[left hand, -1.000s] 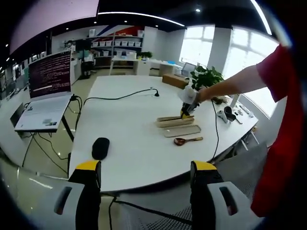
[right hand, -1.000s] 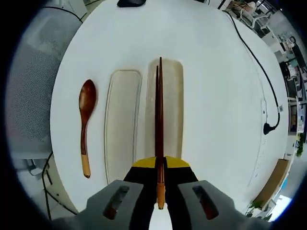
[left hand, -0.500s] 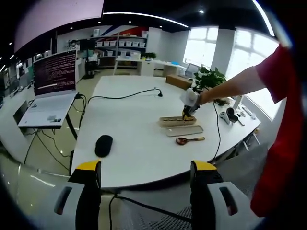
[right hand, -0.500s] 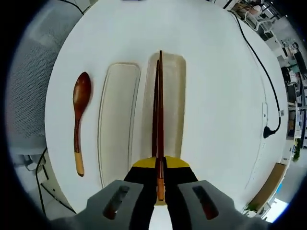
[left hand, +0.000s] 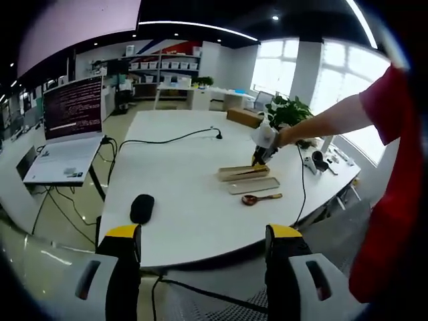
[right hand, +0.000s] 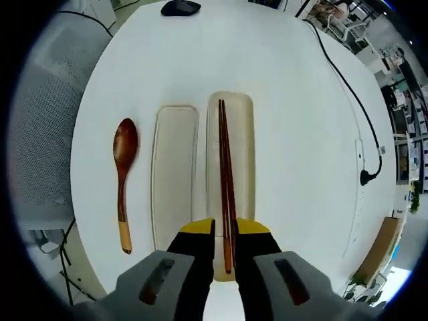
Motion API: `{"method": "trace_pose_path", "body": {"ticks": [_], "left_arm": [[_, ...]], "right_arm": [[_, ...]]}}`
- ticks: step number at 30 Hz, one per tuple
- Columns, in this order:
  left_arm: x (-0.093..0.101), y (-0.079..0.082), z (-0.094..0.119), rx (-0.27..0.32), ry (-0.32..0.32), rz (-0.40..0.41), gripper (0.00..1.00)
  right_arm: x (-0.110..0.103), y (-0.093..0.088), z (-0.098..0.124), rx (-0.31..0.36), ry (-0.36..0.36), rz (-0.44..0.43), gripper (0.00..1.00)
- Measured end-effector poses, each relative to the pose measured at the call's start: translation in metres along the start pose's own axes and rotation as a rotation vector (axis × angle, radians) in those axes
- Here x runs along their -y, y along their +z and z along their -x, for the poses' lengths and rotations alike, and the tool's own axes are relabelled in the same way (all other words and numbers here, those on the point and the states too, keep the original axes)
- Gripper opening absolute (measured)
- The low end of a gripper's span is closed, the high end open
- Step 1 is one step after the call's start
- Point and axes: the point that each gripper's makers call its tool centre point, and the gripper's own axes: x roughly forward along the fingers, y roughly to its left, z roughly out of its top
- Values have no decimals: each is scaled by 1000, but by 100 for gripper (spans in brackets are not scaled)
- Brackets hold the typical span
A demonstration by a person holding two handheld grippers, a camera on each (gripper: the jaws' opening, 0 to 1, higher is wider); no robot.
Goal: Arrange the utensils inside the cutlery case until each visible utensil rests in its matching compartment.
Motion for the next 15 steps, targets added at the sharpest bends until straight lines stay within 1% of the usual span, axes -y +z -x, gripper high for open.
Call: {"method": "trace_pose_path", "body": {"ticks": [2,3,4,6,12,15], "left_arm": [[1,1,0,4,-7,-7,78],[1,1,1,7,-9,-8,78],[1,1,1,10,-12,-9,78],[1,2,1,16,-18,-10,78],[3,3,1,25,-39,-25,78],[4,4,2,31,-47,-32,78]], "right_arm": [[-6,2,6,2,-8,3,8],[-9,3,8,9,-8,-6,8],[-16,6,12,27,-5,-16,8],[-23,8,15,39,-5,-23,8],[-52,6,14,56,8,-49,8],[-66,0,13,52,20,-62,8]]}}
